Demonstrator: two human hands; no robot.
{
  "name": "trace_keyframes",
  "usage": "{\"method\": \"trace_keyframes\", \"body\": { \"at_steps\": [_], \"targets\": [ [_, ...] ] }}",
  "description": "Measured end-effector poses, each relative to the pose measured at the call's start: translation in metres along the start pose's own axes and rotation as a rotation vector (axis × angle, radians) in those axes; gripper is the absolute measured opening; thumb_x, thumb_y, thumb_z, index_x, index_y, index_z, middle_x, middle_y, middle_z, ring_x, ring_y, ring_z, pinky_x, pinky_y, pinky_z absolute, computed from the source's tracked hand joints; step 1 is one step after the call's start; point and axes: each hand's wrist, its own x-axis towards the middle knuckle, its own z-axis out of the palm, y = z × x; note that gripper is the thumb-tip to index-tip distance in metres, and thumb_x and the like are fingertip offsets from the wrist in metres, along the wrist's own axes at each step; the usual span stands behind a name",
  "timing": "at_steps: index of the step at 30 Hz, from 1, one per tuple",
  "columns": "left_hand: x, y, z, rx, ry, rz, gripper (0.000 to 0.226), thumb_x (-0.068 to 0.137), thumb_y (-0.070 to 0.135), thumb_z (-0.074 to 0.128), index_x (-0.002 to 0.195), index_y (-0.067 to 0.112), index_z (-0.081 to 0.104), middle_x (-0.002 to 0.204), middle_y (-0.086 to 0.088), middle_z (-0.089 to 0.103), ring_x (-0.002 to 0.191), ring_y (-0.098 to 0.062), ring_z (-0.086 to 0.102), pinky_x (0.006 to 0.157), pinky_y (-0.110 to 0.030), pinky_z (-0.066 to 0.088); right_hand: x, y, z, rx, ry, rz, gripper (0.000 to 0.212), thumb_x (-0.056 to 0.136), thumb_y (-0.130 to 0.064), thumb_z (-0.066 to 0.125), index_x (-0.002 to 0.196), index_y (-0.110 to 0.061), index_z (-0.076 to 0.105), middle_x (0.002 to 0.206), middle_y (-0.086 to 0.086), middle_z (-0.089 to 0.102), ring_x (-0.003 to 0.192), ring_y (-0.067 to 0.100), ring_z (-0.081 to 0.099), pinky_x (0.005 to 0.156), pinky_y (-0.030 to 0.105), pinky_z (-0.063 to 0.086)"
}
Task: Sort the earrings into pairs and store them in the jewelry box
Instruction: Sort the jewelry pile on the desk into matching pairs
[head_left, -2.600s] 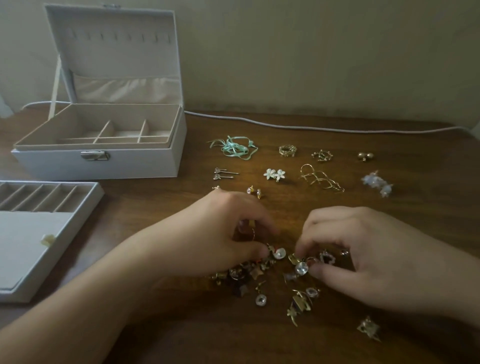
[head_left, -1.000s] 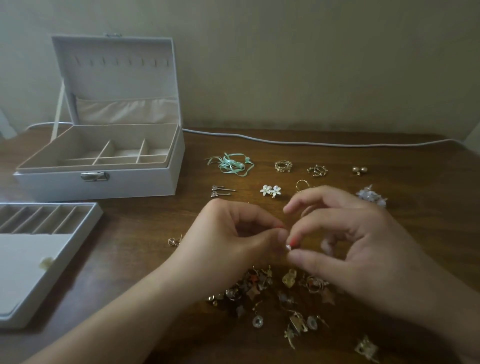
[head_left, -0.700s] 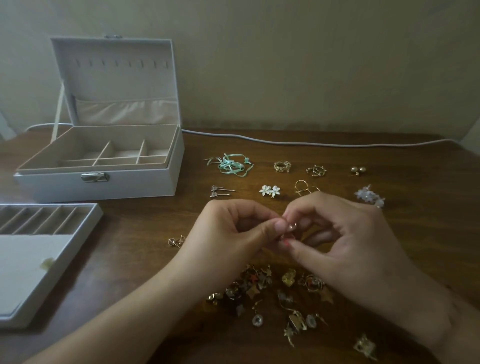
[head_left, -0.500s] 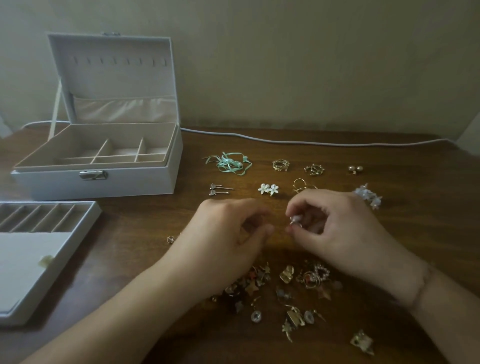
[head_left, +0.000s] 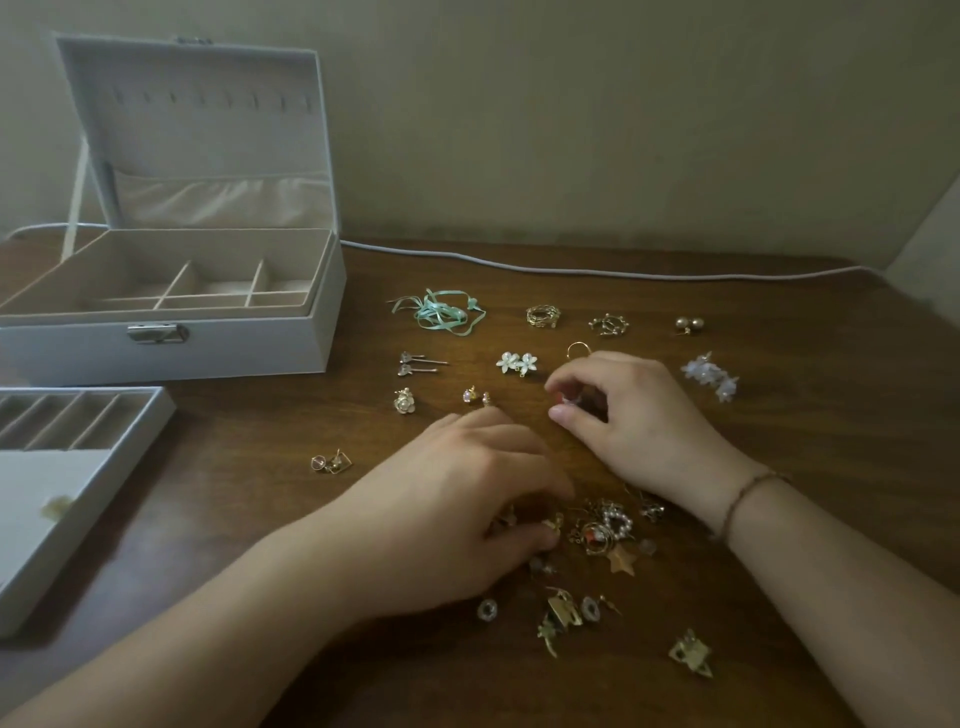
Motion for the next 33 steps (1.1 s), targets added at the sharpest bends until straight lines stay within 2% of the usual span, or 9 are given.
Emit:
{"method": "trace_keyframes", "body": {
  "at_steps": [5, 9, 12, 14, 17, 21, 25, 30, 33],
  "targets": [
    [0.000, -0.002, 0.004, -0.018, -0.007, 0.000, 0.028, 0.089, 0.048, 0.061, 0.115, 0.038, 0.066, 0.111, 0.021, 0.062, 0.108, 0.000, 0.050, 0.096, -0.033, 0.046, -0.002, 0.003, -0.015, -0.024, -0.059, -0.005, 0.025, 0.088, -0.038, 0.064, 0.112, -0.032, 0.065, 0.108, -0.016, 0.061, 0.093, 0.000, 0.047, 0.086, 0.027, 0.046],
    [-0.001, -0.006, 0.002, -0.018, 0.000, -0.009, 0.021, 0.089, 0.047, 0.061, 0.107, 0.039, 0.068, 0.103, 0.022, 0.063, 0.104, 0.000, 0.052, 0.095, -0.034, 0.047, -0.017, 0.006, -0.052, -0.030, -0.097, -0.001, 0.021, 0.084, -0.039, 0.066, 0.105, -0.041, 0.063, 0.099, -0.023, 0.060, 0.081, -0.003, 0.054, 0.070, 0.021, 0.043],
    [-0.001, -0.006, 0.003, -0.018, 0.008, 0.002, 0.019, 0.089, 0.047, 0.060, 0.104, 0.038, 0.069, 0.099, 0.022, 0.063, 0.101, 0.000, 0.053, 0.093, -0.033, 0.047, -0.038, -0.002, -0.083, -0.094, -0.422, -0.059, 0.013, 0.080, -0.046, 0.068, 0.090, -0.047, 0.060, 0.083, -0.024, 0.060, 0.082, -0.008, 0.055, 0.066, 0.017, 0.042],
    [-0.001, -0.005, 0.004, -0.026, 0.011, 0.007, 0.019, 0.089, 0.048, 0.059, 0.102, 0.038, 0.069, 0.098, 0.022, 0.063, 0.099, -0.001, 0.053, 0.092, -0.031, 0.047, -0.051, -0.015, -0.094, -0.088, -0.730, -0.046, 0.022, 0.079, -0.052, 0.067, 0.099, -0.050, 0.058, 0.092, -0.025, 0.060, 0.086, -0.005, 0.057, 0.071, 0.026, 0.051],
    [-0.001, -0.005, 0.004, -0.040, 0.023, 0.015, 0.010, 0.089, 0.042, 0.063, 0.095, 0.038, 0.070, 0.094, 0.022, 0.063, 0.097, -0.002, 0.054, 0.090, -0.031, 0.047, -0.063, -0.034, -0.093, -0.120, -0.907, -0.038, 0.033, 0.077, -0.061, 0.066, 0.104, -0.049, 0.053, 0.093, -0.023, 0.060, 0.081, -0.001, 0.058, 0.071, 0.028, 0.054],
    [0.000, -0.005, 0.001, -0.132, 0.058, -0.025, 0.004, 0.087, 0.033, 0.069, 0.089, 0.034, 0.072, 0.089, 0.021, 0.065, 0.094, -0.003, 0.059, 0.085, -0.023, 0.049, -0.070, -0.045, -0.080, -0.253, -0.837, -0.048, 0.037, 0.076, -0.065, 0.063, 0.101, -0.043, 0.050, 0.082, -0.016, 0.053, 0.073, 0.000, 0.054, 0.065, 0.025, 0.049],
    [0.000, -0.003, -0.005, -0.330, 0.158, -0.228, 0.003, 0.082, 0.034, 0.071, 0.083, 0.036, 0.073, 0.082, 0.023, 0.069, 0.085, 0.003, 0.064, 0.074, -0.012, 0.047, -0.071, -0.044, -0.075, -0.260, -0.803, -0.089, 0.022, 0.082, -0.048, 0.060, 0.098, -0.037, 0.050, 0.079, -0.016, 0.049, 0.072, 0.002, 0.053, 0.067, 0.028, 0.051],
    [0.001, -0.006, -0.011, -0.715, 0.231, -0.424, 0.005, 0.082, 0.020, 0.074, 0.081, 0.025, 0.074, 0.080, 0.002, 0.076, 0.078, -0.016, 0.073, 0.079, -0.039, 0.060, -0.063, -0.038, -0.080, -0.070, -0.728, -0.117, 0.015, 0.084, -0.043, 0.057, 0.098, -0.044, 0.053, 0.087, -0.017, 0.058, 0.078, 0.003, 0.058, 0.067, 0.029, 0.054],
    [-0.002, -0.008, -0.012, -0.584, 0.204, -0.384, 0.009, 0.082, 0.020, 0.074, 0.081, 0.028, 0.074, 0.081, 0.009, 0.074, 0.078, -0.011, 0.070, 0.075, -0.028, 0.057, -0.052, -0.032, -0.085, 0.084, -0.614, -0.109, 0.010, 0.083, -0.040, 0.060, 0.093, -0.043, 0.061, 0.090, -0.019, 0.063, 0.077, -0.001, 0.061, 0.063, 0.018, 0.050]
  ]
}}
